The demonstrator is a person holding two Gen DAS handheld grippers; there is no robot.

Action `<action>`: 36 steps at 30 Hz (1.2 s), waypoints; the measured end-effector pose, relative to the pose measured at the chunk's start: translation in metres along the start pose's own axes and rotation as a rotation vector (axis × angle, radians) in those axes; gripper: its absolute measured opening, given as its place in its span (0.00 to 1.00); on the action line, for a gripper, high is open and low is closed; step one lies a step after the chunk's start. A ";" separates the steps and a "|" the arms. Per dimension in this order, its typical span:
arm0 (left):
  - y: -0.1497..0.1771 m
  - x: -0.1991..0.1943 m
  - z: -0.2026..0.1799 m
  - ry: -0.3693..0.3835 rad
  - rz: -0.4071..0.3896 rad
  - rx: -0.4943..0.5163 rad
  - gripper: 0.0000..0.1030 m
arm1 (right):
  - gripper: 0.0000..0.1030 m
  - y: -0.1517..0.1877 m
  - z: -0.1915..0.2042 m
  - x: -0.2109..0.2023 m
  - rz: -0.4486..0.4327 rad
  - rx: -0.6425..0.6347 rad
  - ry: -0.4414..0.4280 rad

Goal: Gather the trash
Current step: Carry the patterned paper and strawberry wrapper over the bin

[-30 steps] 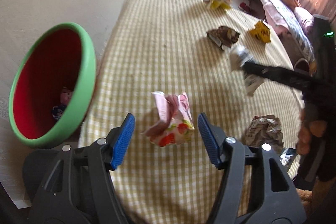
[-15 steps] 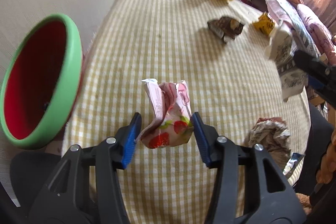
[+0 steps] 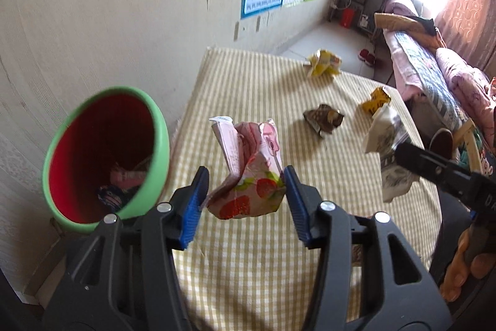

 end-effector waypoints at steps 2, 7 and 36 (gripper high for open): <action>-0.004 -0.006 0.001 -0.017 -0.021 0.010 0.46 | 0.48 -0.001 0.004 -0.002 -0.004 -0.008 -0.005; -0.007 -0.015 0.010 -0.051 -0.047 0.008 0.46 | 0.48 -0.002 0.015 -0.005 -0.008 -0.031 -0.011; 0.001 -0.035 0.065 -0.090 -0.088 -0.086 0.47 | 0.48 0.013 0.077 0.020 0.063 -0.169 -0.036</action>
Point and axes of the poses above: each gripper's, at about its wrist camera, not at the fingertips, and x roughly the way its jaws point, z to its left, y to its underside, the point moved 4 cm from there along x, roughly the way its jaws point, and after that the axes turned 12 degrees about y, right-handed, at the moved point
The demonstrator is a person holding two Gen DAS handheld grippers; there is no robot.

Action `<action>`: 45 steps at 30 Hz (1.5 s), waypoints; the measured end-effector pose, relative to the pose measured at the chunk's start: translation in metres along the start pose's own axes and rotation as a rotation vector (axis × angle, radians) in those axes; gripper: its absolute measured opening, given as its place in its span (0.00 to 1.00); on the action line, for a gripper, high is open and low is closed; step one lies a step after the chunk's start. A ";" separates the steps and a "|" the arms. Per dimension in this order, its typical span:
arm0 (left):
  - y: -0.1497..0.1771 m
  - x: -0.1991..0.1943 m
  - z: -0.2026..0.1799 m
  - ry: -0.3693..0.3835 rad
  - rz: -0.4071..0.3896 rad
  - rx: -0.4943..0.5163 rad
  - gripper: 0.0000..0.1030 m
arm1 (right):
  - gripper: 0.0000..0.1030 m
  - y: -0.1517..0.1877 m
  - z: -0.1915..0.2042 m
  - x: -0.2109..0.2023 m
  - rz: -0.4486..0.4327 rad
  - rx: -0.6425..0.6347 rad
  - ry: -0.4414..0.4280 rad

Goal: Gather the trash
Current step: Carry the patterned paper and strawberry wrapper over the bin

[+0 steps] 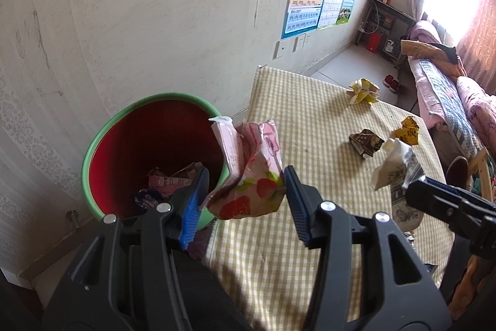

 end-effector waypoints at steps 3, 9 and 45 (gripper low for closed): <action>0.002 0.000 0.005 -0.005 0.001 -0.011 0.47 | 0.48 0.002 0.005 0.003 0.009 -0.010 -0.002; 0.003 0.001 0.015 -0.009 0.004 -0.028 0.47 | 0.48 0.005 0.010 0.009 0.026 -0.022 -0.001; -0.005 0.003 0.108 -0.128 0.009 -0.111 0.47 | 0.48 -0.033 0.080 0.080 0.102 -0.111 -0.104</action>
Point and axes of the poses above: each gripper's, at about its wrist camera, not at the fingertips, and x roughly the way its jaws point, z to its left, y to its underside, the point moved 4 cm from there along x, roughly the way its jaws point, and after that the axes turned 12 degrees about y, right-handed, at the moved point
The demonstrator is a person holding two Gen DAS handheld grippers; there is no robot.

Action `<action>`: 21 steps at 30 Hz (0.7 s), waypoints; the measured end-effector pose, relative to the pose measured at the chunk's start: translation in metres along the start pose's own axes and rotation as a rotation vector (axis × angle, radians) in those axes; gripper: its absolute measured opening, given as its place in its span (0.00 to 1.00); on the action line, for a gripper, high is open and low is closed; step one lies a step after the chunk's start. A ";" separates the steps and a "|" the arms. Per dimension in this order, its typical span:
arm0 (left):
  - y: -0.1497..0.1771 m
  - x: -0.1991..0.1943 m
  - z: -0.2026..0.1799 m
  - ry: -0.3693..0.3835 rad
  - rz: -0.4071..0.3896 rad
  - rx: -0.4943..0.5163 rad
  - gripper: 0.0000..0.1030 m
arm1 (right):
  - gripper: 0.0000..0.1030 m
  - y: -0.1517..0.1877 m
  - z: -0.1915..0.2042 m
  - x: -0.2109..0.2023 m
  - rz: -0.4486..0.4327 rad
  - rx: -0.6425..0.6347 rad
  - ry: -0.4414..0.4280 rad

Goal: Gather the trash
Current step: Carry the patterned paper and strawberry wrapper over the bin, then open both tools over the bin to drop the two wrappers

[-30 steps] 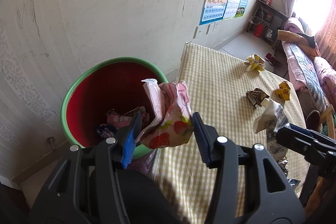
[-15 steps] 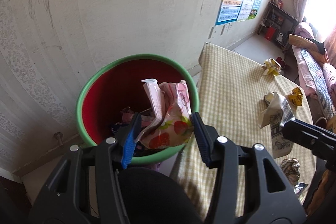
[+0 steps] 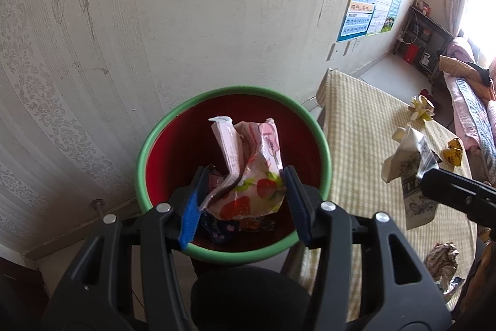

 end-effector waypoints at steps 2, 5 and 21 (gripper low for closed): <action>0.000 0.002 0.004 -0.004 0.003 -0.001 0.47 | 0.48 -0.002 0.004 0.005 0.006 -0.002 -0.002; 0.000 0.006 0.011 -0.011 0.009 -0.007 0.47 | 0.48 -0.006 0.008 0.013 0.016 -0.003 -0.008; -0.005 0.029 0.037 -0.024 0.048 -0.041 0.47 | 0.48 -0.026 0.021 0.057 0.063 0.008 -0.025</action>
Point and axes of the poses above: each gripper's, at about its wrist camera, not at the fingertips, and x roughly the way its jaws point, z to its left, y to its underside, the point moved 4 cm from there along x, roughly the way its jaws point, and after that the axes turned 12 degrees about y, right-handed, at the moved point
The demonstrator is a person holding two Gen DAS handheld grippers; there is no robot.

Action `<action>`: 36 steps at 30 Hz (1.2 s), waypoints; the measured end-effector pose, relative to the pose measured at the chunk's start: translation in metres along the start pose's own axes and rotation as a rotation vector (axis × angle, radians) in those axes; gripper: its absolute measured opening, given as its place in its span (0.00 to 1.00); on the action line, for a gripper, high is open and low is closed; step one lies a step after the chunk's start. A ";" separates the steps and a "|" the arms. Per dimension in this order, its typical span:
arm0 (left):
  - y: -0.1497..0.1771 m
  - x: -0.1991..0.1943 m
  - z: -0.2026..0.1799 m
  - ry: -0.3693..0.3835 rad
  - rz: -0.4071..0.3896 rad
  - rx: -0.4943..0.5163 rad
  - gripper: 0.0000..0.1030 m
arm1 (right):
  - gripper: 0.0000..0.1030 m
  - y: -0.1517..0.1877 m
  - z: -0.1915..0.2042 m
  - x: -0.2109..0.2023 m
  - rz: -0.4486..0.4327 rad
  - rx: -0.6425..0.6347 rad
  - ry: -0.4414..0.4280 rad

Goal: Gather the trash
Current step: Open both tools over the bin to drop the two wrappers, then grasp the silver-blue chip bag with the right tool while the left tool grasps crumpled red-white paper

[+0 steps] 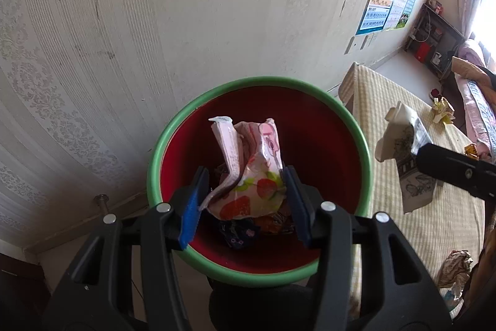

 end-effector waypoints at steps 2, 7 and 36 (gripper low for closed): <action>0.001 0.001 0.004 -0.001 0.004 -0.004 0.47 | 0.48 -0.002 0.000 0.005 0.003 0.001 0.003; 0.001 0.006 0.012 0.001 0.012 -0.017 0.47 | 0.48 -0.006 0.001 0.013 0.011 0.010 0.001; 0.007 -0.019 -0.029 0.034 -0.025 0.005 0.66 | 0.62 0.024 -0.097 -0.099 -0.085 0.006 0.180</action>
Point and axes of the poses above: each gripper's, at about its wrist camera, not at the fingertips, and x roughly the way its jaws point, z to its left, y to its underside, the point moved 4 cm from there along x, roughly the way its jaws point, and after that the axes turned 12 degrees about y, right-handed, at the moved point
